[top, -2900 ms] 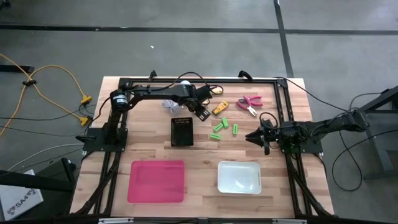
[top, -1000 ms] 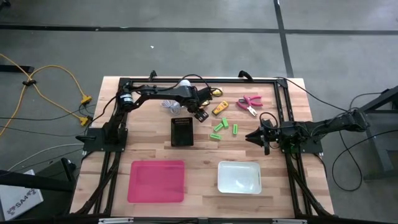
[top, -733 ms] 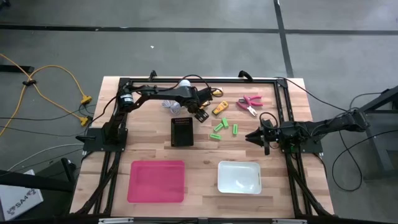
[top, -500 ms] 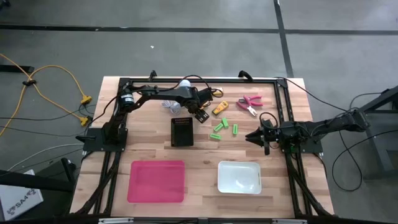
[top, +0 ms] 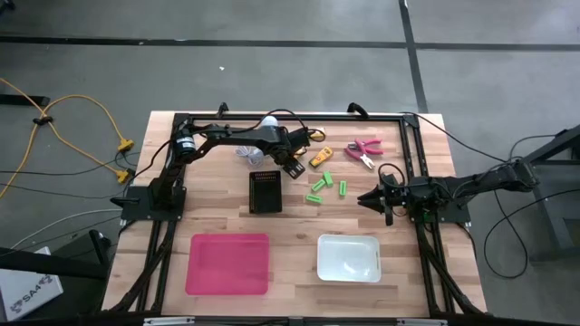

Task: Pick & Place School Supplies
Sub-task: Put the yellow crayon box into the pink bin

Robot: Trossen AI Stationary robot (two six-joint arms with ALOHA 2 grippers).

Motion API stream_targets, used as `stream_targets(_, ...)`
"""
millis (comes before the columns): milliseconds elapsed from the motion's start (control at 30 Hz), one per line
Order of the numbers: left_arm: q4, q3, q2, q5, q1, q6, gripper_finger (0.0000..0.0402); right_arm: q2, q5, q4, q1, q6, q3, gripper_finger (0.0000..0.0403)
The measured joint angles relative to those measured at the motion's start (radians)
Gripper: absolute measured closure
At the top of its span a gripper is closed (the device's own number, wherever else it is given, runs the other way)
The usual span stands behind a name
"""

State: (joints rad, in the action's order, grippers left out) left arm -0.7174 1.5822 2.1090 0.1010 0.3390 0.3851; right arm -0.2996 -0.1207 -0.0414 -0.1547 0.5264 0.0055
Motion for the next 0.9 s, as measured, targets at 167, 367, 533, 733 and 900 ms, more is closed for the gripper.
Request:
stream_targets(167, 0.003, 0.0, 0.0, 0.001, 0.0, 0.0, 0.0273, 0.0, 0.0, 0.0, 0.0, 0.0, 0.0, 0.0331)
stream_targets(367, 0.011, 0.0, 0.0, 0.001, 0.0, 0.0, 0.0273, 0.0, 0.0, 0.0, 0.0, 0.0, 0.0, 0.0331)
stream_targets(533, 0.017, 0.0, 0.0, 0.001, 0.0, 0.0, 0.0274, 0.0, 0.0, 0.0, 0.0, 0.0, 0.0, 0.0331)
stream_targets(733, 0.015, 0.0, -0.012, 0.001, -0.001, 0.0, 0.0274, 0.0, 0.0, 0.0, 0.0, 0.0, 0.0, 0.0331)
stream_targets(900, 0.014, 0.0, -0.044, 0.001, -0.008, -0.004, 0.0274, 0.0, 0.0, 0.0, 0.0, 0.0, 0.0, 0.0331)
